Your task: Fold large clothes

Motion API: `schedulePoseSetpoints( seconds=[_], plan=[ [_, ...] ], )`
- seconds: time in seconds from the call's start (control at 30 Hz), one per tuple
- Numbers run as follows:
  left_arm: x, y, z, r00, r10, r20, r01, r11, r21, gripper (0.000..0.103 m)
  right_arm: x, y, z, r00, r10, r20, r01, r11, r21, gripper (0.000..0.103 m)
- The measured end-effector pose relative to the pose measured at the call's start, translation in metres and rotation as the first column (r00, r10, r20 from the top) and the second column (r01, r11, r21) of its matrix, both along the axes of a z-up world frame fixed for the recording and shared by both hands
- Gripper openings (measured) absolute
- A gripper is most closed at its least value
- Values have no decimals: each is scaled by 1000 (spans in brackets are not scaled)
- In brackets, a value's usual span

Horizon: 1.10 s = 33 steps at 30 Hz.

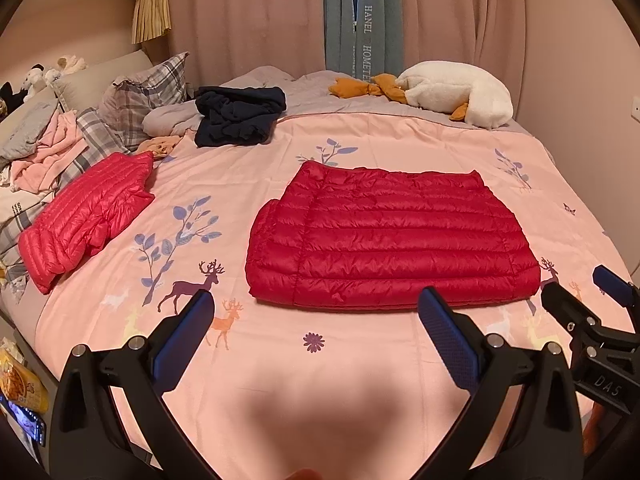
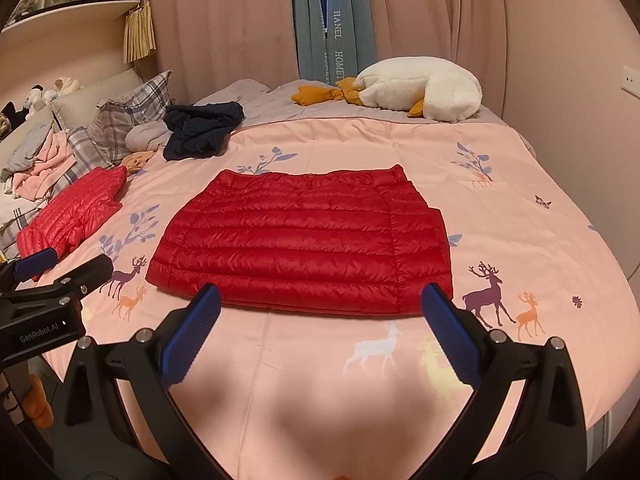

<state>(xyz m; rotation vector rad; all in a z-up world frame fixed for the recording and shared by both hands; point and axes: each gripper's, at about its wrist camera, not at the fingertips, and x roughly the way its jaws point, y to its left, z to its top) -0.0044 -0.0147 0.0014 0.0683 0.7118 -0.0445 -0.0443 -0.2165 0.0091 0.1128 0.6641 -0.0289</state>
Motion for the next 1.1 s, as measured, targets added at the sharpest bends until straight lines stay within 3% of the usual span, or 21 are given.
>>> schedulePoseSetpoints(
  seconds=[1.1],
  plan=[
    [0,-5,-4,1000,-16,-8,16,1000,-5,102,-2,3,0,1000,22,-7,-22,1000,1,101]
  ],
)
